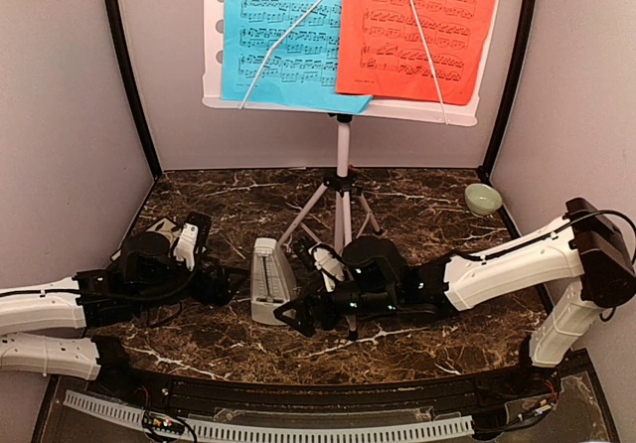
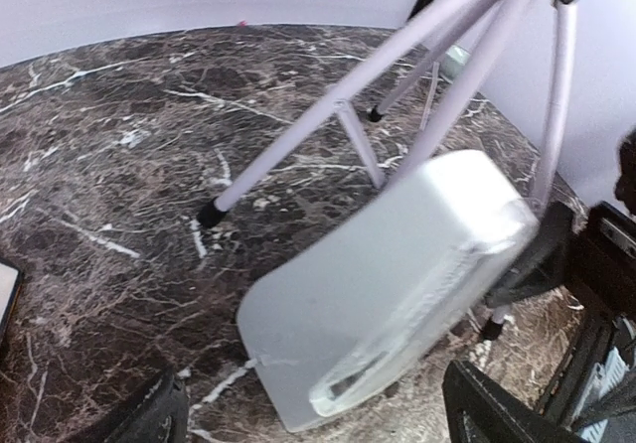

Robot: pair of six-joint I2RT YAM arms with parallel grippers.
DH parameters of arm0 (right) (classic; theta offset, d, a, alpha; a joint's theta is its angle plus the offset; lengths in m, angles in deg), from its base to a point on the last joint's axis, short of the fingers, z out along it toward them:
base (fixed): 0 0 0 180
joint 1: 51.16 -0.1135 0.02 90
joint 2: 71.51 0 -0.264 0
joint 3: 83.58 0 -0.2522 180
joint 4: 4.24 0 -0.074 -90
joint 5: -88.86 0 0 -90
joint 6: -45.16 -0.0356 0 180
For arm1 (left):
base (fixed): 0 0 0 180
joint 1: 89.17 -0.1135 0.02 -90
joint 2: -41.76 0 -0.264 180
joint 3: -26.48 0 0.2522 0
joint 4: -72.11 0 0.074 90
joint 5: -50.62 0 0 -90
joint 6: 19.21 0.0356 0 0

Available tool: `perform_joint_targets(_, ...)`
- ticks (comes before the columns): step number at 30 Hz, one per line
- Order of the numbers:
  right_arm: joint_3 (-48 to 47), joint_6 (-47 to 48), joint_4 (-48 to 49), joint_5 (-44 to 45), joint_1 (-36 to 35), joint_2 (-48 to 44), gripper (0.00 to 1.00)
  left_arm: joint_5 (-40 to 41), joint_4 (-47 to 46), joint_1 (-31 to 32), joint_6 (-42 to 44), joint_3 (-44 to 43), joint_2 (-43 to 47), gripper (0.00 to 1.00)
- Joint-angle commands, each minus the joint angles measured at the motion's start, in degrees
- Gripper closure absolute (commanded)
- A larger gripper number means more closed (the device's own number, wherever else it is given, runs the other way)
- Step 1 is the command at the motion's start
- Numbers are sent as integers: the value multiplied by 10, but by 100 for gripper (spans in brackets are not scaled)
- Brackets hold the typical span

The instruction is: Set up the instrument practice props

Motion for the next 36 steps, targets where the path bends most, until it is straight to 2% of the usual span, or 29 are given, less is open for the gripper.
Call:
perform_joint_targets(1,17,9,17,39,6,-23,4,38,54,72,5,-45,5,8)
perform_joint_targets(6,33,7,15,63,14,-47,6,102,63,137,-16,-75,-12,7)
perform_joint_targets(10,43,1,18,85,15,-55,7,154,73,163,-42,-117,-73,3)
perform_joint_targets(13,45,9,17,97,16,-59,10,184,52,168,-67,-136,-122,1)
perform_joint_targets(18,44,28,11,108,15,-71,12,255,72,169,-133,-174,-196,1)
perform_joint_targets(21,44,29,12,105,16,-68,12,278,43,169,-154,-173,-232,1)
perform_joint_targets(24,43,28,17,98,16,-63,12,308,52,169,-178,-181,-257,1)
perform_joint_targets(31,35,29,27,93,16,-43,13,344,74,169,-191,-195,-304,2)
perform_joint_targets(36,20,38,30,88,15,-32,13,355,71,167,-185,-199,-325,8)
